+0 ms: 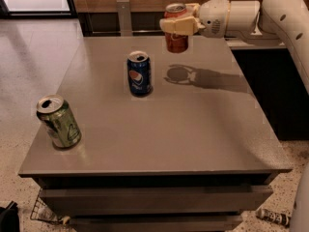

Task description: Pick coke can

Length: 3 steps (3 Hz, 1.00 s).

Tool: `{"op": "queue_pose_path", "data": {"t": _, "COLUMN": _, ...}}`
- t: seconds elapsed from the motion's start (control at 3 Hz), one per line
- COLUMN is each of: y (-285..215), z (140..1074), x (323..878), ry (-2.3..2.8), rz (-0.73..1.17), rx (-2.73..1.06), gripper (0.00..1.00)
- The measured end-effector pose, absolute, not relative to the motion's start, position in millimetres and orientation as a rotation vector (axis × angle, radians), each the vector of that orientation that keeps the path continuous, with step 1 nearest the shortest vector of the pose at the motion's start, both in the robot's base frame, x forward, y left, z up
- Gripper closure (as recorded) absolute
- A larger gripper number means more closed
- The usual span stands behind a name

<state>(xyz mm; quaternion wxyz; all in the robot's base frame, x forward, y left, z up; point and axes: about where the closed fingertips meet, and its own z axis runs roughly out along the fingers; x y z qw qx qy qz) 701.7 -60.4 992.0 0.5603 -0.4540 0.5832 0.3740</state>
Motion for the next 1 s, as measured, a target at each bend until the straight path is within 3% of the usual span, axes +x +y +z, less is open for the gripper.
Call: {"op": "queue_pose_path", "data": {"t": 1.0, "y": -64, "z": 1056, "x": 690, "ry": 1.321, "rz": 0.751, "rx": -1.049, "gripper": 1.00}}
